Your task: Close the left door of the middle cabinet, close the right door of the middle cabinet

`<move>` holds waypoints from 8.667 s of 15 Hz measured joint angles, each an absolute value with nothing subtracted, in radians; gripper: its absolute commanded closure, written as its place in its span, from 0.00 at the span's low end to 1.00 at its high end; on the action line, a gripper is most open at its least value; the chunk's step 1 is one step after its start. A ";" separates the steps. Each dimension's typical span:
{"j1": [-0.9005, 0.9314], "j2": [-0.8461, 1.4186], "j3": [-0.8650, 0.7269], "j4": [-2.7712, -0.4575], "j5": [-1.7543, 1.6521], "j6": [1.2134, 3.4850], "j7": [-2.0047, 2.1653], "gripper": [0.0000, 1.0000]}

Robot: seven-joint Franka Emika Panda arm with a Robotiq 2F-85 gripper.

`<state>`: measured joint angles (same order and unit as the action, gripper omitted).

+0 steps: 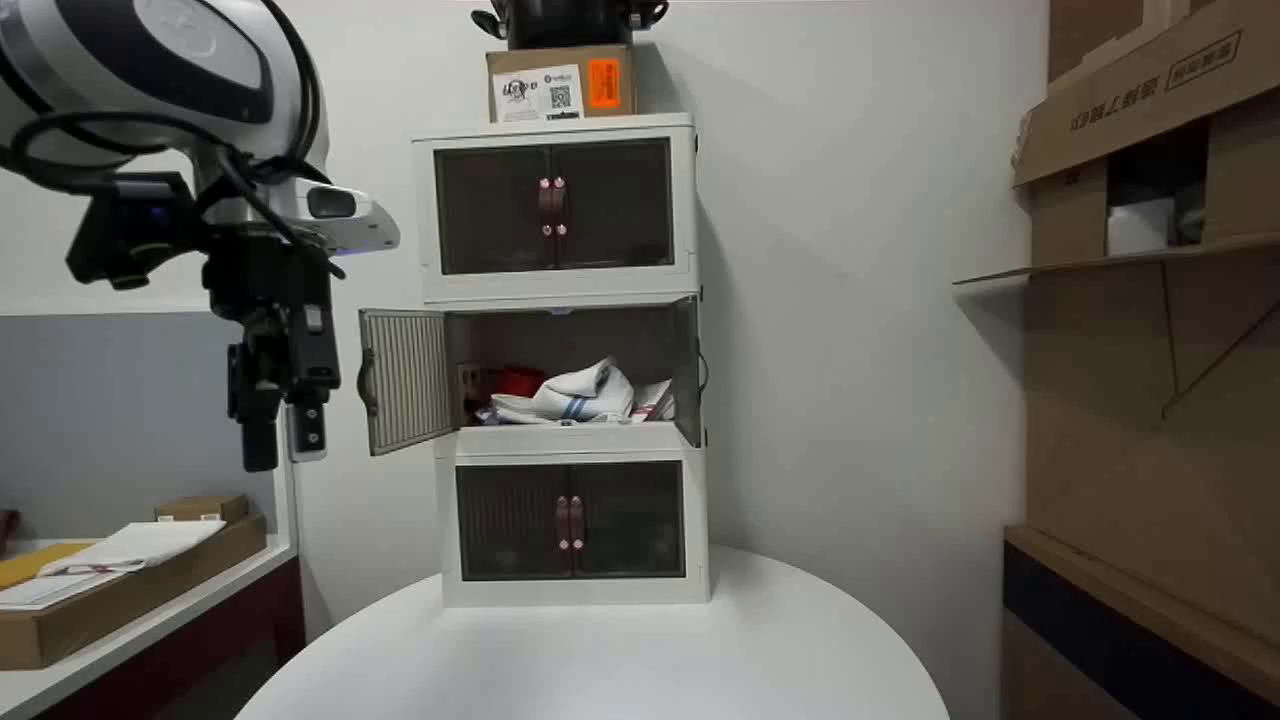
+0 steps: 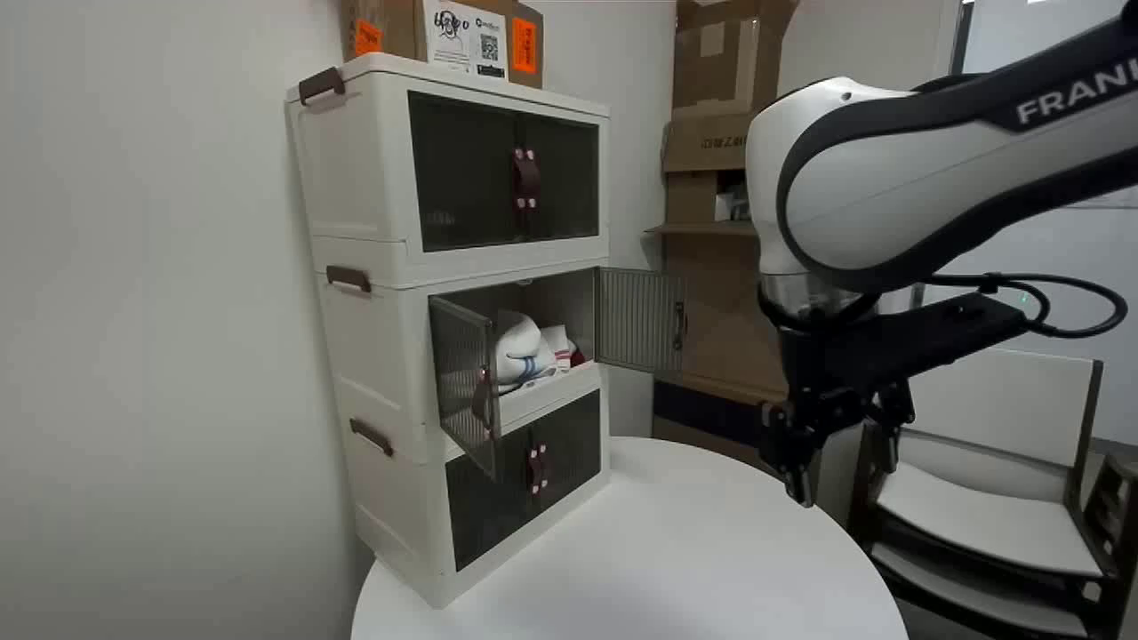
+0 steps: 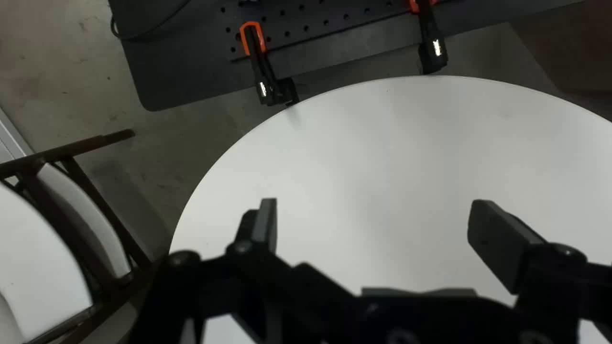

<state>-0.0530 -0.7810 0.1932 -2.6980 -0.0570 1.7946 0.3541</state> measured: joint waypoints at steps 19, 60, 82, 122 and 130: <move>-0.061 -0.748 0.220 -2.603 -0.119 1.991 0.461 0.00; 0.284 0.188 0.194 -1.605 -0.485 1.840 0.927 0.00; 0.209 -0.100 0.187 -2.043 -0.729 2.153 1.296 0.00; 0.283 0.443 0.156 -1.468 -1.041 2.016 1.036 0.00; 0.207 0.318 0.134 -1.637 -0.793 2.001 0.918 0.00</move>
